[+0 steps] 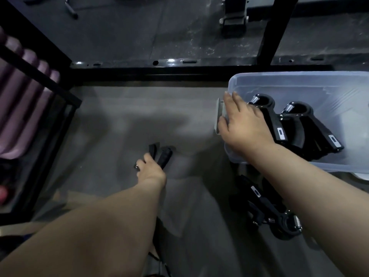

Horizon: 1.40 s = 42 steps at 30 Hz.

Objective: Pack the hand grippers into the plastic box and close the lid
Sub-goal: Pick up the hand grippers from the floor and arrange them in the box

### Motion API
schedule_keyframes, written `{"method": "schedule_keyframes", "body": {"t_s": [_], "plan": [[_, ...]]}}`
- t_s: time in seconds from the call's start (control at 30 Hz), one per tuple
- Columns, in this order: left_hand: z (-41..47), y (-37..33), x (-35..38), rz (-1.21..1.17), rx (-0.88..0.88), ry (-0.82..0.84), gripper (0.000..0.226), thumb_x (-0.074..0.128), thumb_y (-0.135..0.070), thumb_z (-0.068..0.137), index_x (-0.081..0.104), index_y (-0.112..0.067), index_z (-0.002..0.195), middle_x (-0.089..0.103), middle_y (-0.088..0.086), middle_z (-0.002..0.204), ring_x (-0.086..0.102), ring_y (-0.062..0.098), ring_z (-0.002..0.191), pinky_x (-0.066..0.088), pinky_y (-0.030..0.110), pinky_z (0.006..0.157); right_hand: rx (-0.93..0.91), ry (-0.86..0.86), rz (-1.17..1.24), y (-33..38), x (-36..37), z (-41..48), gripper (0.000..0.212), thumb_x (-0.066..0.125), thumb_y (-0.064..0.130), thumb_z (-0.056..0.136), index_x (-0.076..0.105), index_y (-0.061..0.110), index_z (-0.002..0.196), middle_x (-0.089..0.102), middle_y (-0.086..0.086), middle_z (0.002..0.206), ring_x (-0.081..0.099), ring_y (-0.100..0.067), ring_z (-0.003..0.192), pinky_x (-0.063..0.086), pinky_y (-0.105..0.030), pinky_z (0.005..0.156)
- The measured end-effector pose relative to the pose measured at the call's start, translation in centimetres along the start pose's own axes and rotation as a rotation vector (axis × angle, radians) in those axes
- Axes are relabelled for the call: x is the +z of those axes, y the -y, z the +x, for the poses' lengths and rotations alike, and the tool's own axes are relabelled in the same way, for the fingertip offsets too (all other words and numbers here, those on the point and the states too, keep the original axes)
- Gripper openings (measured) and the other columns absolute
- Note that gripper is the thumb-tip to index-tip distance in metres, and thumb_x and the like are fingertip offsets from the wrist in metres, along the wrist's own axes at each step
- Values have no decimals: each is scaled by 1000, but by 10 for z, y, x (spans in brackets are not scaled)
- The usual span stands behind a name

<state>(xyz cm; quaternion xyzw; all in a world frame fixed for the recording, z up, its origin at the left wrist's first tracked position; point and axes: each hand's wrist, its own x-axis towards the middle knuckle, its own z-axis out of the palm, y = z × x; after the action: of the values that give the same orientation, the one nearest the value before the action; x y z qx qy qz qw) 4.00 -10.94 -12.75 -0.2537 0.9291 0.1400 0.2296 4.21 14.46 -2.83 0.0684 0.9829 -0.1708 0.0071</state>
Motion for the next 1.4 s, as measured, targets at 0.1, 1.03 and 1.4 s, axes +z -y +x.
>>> {"method": "schedule_keyframes", "body": {"t_s": [0.1,1.03,1.4], "plan": [[-7,-5,2,-16,12,23,60,56,1,83,24,-12,133,27,16,139,41,42,124,38,48,102,5,-3,-3,0,-1,-1,64,39,34,96,20,15,155,22,-13,160,30,-31,141,18,-40,114],[-143,-196,-74,-859,1238,-7,44,56,12,68,55,-15,102,52,0,137,50,1,126,39,18,104,307,410,1535,-44,-99,-9,39,46,46,97,61,12,110,64,-11,83,58,-18,64,46,-28,55],[-148,-191,-57,-516,962,106,62,39,9,79,58,-28,125,57,-6,133,54,12,123,44,32,105,527,-75,1414,-88,-94,-34,10,53,17,99,51,18,90,53,-2,75,47,-11,50,41,-22,43]]}}
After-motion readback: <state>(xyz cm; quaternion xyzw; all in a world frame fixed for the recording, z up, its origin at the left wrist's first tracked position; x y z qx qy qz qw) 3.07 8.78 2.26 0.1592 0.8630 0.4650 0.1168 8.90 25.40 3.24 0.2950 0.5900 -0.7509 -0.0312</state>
